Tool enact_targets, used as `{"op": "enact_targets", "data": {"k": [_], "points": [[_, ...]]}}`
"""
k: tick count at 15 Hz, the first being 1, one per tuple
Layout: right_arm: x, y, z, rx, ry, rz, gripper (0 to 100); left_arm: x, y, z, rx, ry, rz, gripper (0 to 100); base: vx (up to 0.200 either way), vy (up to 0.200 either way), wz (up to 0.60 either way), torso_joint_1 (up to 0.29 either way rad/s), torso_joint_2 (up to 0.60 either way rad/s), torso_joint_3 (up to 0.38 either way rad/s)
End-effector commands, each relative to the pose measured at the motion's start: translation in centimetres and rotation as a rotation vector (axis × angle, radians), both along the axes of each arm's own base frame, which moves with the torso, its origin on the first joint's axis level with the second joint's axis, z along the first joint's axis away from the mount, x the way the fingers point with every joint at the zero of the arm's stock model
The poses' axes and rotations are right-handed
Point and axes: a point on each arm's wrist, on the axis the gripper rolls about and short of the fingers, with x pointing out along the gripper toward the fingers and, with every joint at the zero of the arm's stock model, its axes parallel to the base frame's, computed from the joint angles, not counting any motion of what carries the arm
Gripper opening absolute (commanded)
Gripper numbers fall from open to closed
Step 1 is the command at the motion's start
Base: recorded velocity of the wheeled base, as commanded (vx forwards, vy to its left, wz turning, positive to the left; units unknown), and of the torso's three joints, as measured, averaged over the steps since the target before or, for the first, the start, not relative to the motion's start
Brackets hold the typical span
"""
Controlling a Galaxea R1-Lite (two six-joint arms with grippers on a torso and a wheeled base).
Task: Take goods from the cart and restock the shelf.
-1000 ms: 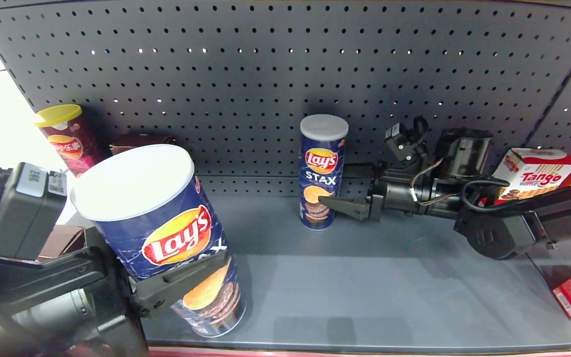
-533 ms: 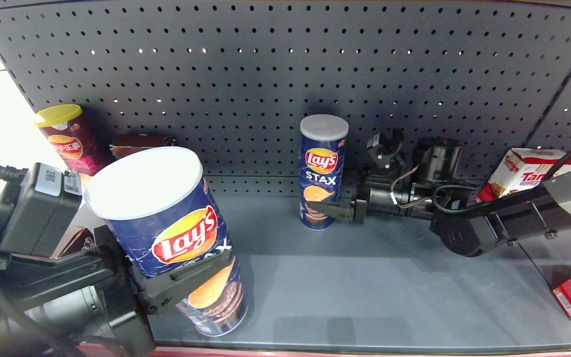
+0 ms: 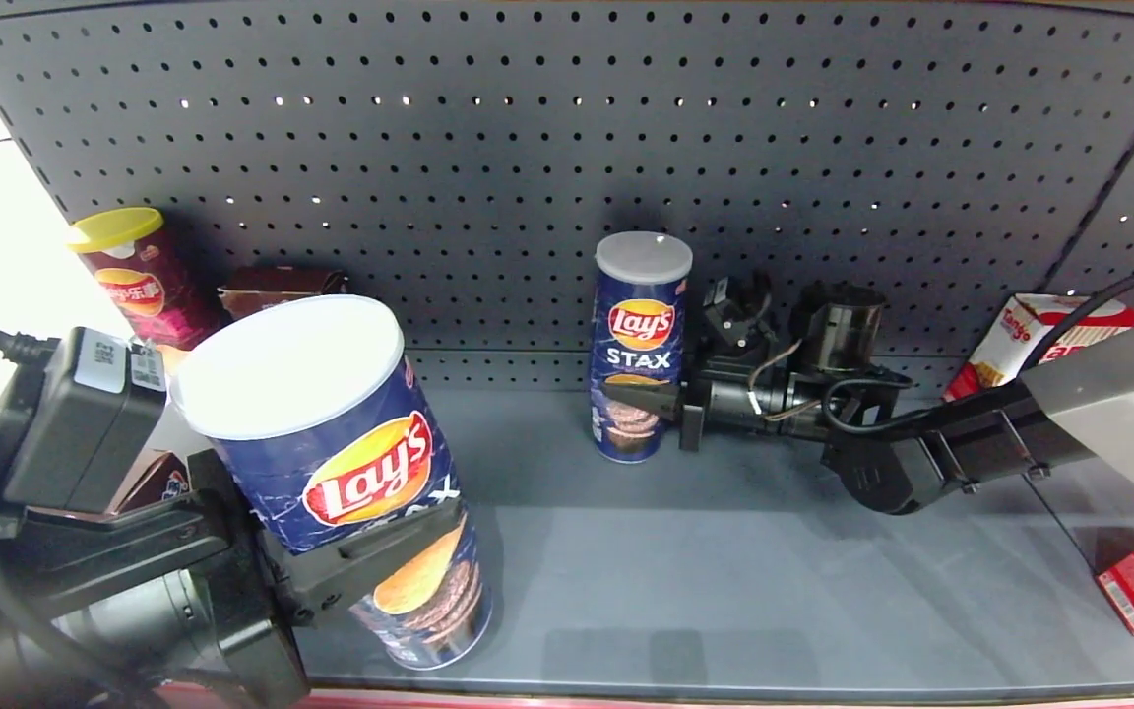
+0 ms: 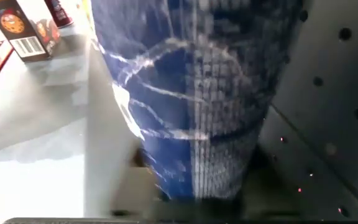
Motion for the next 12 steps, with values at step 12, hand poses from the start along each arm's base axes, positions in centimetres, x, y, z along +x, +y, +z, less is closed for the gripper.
{"op": "enact_targets", "data": {"k": [12], "points": [[-12.5, -2.9, 3.7, 0.008, -0.006, -0.008, 0, -0.4, 0.3, 0.2, -0.009, -0.013, 0.003, 0, 0.0, 0.0, 0.0, 0.0, 0.0, 0.0]]}}
